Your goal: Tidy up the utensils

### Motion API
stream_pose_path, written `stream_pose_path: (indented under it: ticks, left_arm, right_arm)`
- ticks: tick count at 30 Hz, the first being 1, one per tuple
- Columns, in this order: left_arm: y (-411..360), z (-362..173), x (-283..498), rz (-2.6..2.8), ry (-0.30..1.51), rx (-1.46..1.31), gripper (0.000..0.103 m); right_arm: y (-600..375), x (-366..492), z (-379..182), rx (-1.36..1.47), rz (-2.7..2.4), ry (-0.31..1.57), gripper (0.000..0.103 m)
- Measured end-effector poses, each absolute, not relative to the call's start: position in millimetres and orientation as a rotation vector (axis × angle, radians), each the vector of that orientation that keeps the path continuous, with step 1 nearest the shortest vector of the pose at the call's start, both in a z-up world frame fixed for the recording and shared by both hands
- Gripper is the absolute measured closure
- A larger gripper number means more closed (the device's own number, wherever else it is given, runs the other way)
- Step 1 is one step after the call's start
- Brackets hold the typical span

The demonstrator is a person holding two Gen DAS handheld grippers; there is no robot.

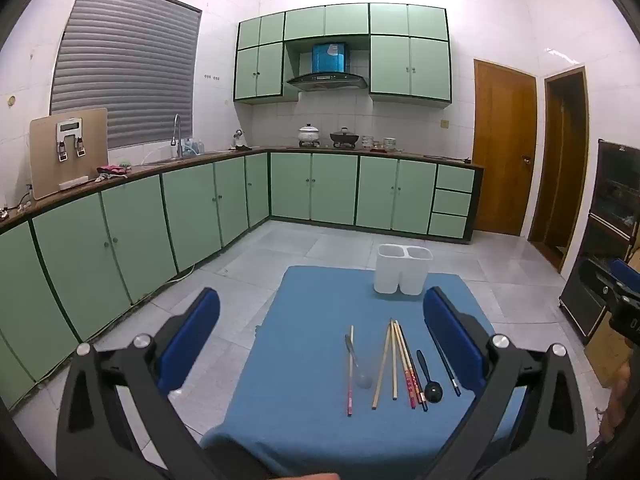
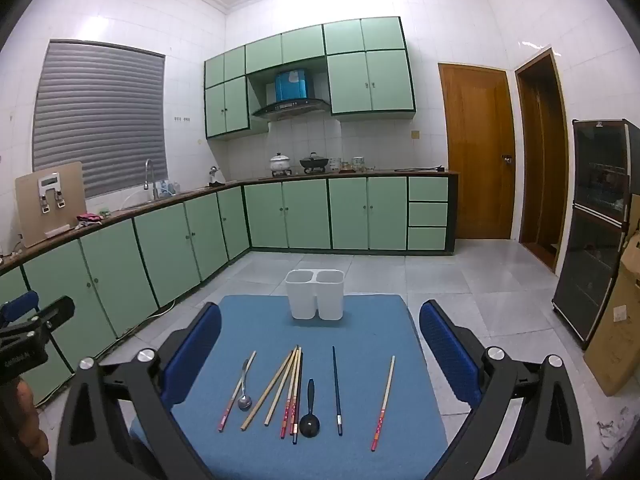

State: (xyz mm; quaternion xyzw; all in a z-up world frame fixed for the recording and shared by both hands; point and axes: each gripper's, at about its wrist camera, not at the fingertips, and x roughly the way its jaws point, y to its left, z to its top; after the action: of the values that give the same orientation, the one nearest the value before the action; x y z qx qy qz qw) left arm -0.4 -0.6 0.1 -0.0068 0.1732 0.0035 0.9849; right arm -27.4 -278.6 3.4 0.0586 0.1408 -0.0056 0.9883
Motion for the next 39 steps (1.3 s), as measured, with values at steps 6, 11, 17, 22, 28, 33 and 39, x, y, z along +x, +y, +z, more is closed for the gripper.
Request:
stream_pose_path:
  ticks: [6,11,17,22,28,33,39]
  left_arm:
    - [-1,3,7,0.005,0.356,-0.010,0.005]
    - [0,4,6,0.005,0.351,-0.013,0.005]
    - [1,1,1,0.015,0.344,-0.015,0.005]
    - [0,-1,0,0.014,0.342,-0.012,0.005]
    - [0,-1,0,0.013,0.342,-0.012,0.005]
    - [0,-2,0,0.013,0.342,-0.013,0.005]
    - [0,-2,0,0.013,0.342,-0.013,0.005]
  right_arm:
    - [-280,-30,4,0.116,-0.006,0.282,0.006]
    - [-283,-27,2,0.116,-0.012,0.283,0.006]
    - [-282,-27,2,0.117,-0.012,0.288,0.006]
    - [-282,-27,2,0.118,-0.014,0.289,0.006]
    - [-278,-24,-3,0.118,-0.016,0.289,0.006]
    - [-278,-23,-3,0.119,-0.013,0.293,0.006]
    - [-278,-23,-4,0.121,-0.014,0.292,0.006]
